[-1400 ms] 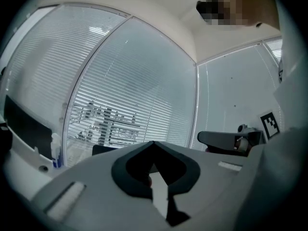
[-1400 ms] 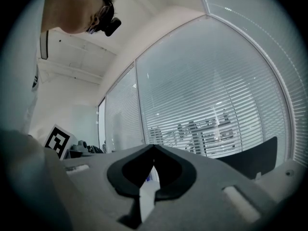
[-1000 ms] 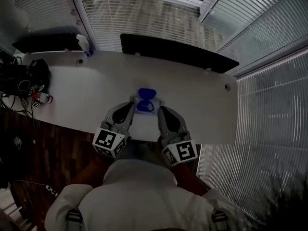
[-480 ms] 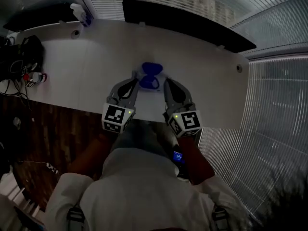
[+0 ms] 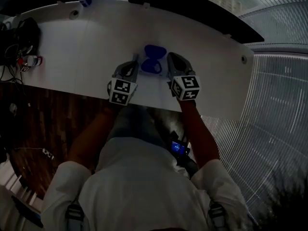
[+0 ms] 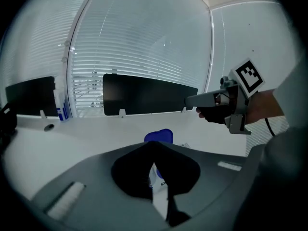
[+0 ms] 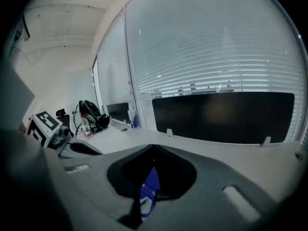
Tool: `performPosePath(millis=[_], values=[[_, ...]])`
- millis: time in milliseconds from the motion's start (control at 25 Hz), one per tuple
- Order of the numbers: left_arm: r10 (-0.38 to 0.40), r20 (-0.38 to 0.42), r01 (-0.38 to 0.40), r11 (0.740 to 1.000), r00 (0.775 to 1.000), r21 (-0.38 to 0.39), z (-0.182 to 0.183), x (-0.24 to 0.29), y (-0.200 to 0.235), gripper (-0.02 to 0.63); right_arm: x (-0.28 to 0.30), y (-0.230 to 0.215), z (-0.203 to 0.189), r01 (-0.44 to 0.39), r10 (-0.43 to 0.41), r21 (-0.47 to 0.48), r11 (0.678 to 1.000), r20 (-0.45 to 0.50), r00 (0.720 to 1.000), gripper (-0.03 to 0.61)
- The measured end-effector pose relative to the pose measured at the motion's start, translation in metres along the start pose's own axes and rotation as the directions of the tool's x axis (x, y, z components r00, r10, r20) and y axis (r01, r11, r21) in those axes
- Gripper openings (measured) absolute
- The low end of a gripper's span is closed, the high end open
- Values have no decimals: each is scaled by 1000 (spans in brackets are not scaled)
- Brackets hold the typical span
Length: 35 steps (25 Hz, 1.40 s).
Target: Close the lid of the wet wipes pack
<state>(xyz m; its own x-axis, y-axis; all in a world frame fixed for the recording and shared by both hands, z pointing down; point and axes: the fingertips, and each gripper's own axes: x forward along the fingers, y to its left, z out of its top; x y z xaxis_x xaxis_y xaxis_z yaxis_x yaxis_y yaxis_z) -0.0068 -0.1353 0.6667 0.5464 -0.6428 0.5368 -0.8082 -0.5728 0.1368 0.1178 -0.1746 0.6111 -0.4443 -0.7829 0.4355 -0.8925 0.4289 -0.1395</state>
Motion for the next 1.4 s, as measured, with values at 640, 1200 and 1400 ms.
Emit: performPosePath(millis=[640,1200,1400], values=[[-8,-236,-3,999,972,-46,-86,54,1,0,81,-56,-64,-5,-1,-33,999,-170,985,0],[-11,-327,-30,992,945,-121,-121,52,0,0,133,-58,-88,-257,230,-11,966,-409,883,0],[-21,-286,-18,991,958,-135,-117,56,0,0,128,-34,-90,-405,394,74,911,-441,806,0]])
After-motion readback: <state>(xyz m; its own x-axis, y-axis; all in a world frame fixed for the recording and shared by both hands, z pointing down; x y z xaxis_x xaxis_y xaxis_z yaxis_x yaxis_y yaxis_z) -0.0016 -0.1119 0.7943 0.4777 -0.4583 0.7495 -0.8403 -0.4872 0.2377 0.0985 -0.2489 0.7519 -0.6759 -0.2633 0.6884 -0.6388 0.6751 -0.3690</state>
